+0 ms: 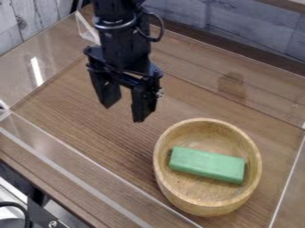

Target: Move green object from inside the wooden bowl to the table next to it

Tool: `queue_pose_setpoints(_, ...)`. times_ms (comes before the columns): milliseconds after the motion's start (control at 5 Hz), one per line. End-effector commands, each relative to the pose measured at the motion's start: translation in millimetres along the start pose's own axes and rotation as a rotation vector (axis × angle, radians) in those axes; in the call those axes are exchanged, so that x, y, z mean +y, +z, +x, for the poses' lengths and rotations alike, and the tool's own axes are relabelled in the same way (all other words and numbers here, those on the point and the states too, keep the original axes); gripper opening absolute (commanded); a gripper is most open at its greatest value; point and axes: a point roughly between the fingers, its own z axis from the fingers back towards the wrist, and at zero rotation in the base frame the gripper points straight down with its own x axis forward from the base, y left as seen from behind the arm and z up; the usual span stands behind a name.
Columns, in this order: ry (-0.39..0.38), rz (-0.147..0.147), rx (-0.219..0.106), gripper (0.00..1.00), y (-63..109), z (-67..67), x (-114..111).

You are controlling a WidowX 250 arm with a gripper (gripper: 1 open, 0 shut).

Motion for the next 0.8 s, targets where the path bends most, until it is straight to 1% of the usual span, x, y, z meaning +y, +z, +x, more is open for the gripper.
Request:
queue_pose_setpoints(0, -0.002, 0.013, -0.033, 1.00, 9.7, 7.9, -9)
queue_pose_setpoints(200, -0.003, 0.022, -0.039, 0.00, 12.4, 12.3, -23)
queue_pose_setpoints(400, -0.005, 0.013, -0.043, 1.00, 8.0, 11.4, -27)
queue_pose_setpoints(600, 0.013, 0.015, -0.035, 1.00, 2.2, 8.1, -29)
